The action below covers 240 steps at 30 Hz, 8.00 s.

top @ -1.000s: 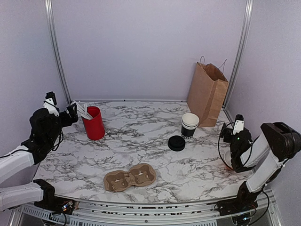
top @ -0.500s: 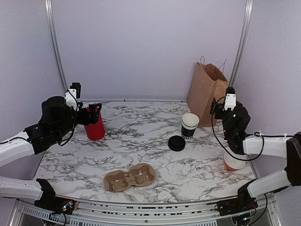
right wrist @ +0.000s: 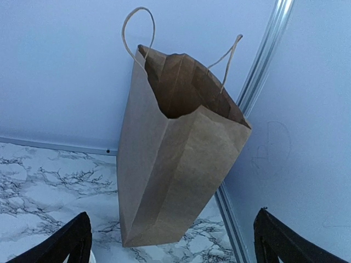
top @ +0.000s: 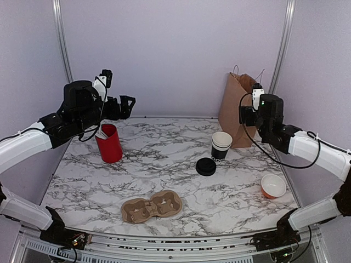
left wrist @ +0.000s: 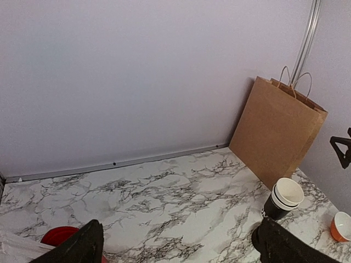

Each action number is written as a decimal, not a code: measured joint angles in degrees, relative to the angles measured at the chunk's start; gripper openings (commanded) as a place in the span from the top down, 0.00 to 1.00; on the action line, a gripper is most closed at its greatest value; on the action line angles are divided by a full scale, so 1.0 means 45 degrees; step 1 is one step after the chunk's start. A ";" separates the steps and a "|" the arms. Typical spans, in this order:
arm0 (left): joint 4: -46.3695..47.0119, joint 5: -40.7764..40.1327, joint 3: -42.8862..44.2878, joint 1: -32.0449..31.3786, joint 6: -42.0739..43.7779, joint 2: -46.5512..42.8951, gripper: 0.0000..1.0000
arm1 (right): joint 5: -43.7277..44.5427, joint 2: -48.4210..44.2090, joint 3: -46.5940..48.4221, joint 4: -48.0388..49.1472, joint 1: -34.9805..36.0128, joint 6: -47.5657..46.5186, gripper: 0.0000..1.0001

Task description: Pack the takeout coffee

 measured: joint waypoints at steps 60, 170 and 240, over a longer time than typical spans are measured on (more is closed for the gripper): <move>-0.0835 0.3497 -0.0855 0.0063 -0.3298 0.1569 0.01 | -0.7174 0.5260 0.3371 -0.6013 -0.1447 0.6037 0.92; -0.0549 0.2492 -0.1739 0.0117 -0.3891 0.0850 0.01 | -0.8514 0.7946 0.6431 -0.7834 0.4362 0.5693 0.50; -0.0651 0.3172 -0.0801 0.0121 -0.3959 0.2001 0.01 | -0.6086 0.7291 0.2312 -0.6227 0.2628 0.4935 0.26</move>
